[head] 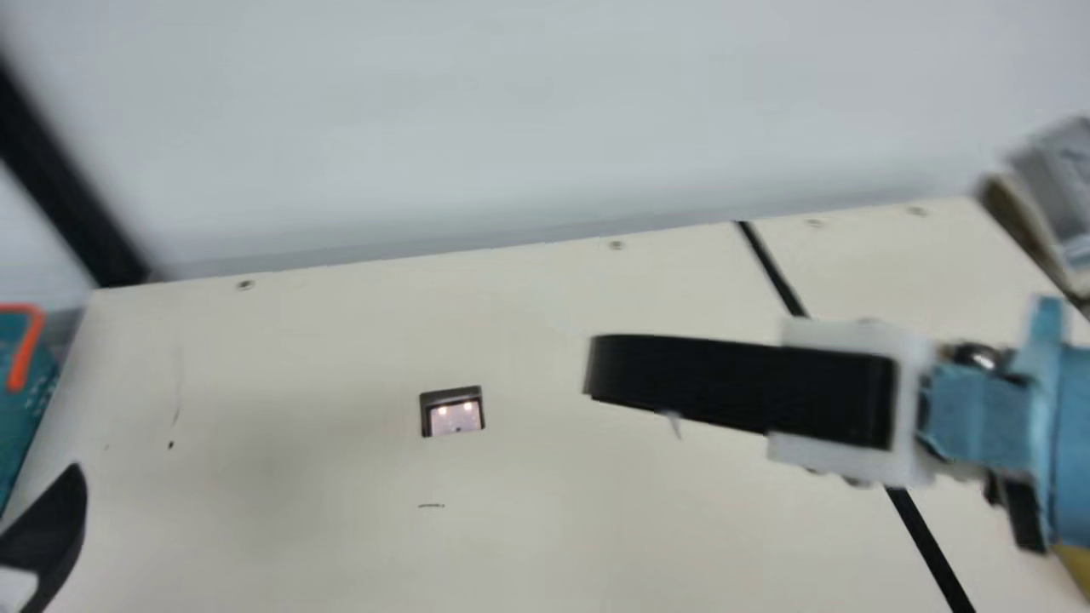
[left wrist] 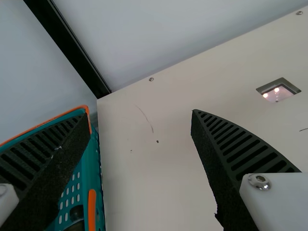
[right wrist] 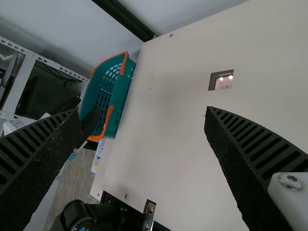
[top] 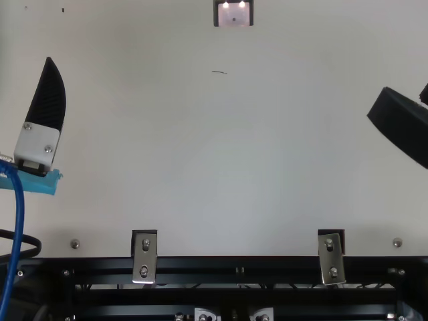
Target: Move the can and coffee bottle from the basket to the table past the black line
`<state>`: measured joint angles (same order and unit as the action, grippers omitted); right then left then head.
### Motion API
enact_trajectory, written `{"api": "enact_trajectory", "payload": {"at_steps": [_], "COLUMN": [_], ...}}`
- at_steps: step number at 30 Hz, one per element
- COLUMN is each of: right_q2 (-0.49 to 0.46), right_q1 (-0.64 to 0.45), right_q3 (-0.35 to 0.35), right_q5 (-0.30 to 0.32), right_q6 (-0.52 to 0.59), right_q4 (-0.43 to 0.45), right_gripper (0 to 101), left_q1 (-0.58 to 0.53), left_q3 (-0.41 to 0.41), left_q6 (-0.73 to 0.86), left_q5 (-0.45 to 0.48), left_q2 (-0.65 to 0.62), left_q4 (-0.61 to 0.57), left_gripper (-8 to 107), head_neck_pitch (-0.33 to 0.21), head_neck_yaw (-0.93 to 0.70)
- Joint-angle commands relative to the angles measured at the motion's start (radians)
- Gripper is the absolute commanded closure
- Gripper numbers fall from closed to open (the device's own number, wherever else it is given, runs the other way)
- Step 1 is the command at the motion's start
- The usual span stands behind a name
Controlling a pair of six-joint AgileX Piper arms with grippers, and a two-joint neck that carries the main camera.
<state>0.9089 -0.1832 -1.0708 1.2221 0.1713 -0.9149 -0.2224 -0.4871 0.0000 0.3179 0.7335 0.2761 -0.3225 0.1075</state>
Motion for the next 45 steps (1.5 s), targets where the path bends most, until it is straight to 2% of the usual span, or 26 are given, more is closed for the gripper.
{"api": "enact_trajectory", "payload": {"at_steps": [1, 15, 24, 39, 45], "right_q2": [0.0, 0.0, 0.0, 0.0, 0.0], "right_q1": [0.0, 0.0, 0.0, 0.0, 0.0], "right_q3": [0.0, 0.0, 0.0, 0.0, 0.0], "right_q5": [0.0, 0.0, 0.0, 0.0, 0.0], "right_q6": [0.0, 0.0, 0.0, 0.0, 0.0], "right_q4": [0.0, 0.0, 0.0, 0.0, 0.0], "right_gripper": [0, 0, 0, 0, 0], "left_q1": [0.0, 0.0, 0.0, 0.001, 0.072], "left_q3": [0.0, 0.0, 0.0, -0.002, -0.041], "left_q6": [0.0, 0.0, 0.0, -0.006, -0.06], "left_q5": [0.0, 0.0, 0.0, 0.001, 0.002], "left_q2": [0.0, 0.0, 0.0, 0.003, 0.058], "left_q4": [0.0, 0.0, 0.0, 0.004, 0.009], "left_gripper": [9, 9, 9, 9, 9], "head_neck_pitch": [-0.029, -0.098, -0.112, -0.112, -0.112], "head_neck_yaw": [-0.067, -0.591, -0.838, -0.838, -0.838]}}
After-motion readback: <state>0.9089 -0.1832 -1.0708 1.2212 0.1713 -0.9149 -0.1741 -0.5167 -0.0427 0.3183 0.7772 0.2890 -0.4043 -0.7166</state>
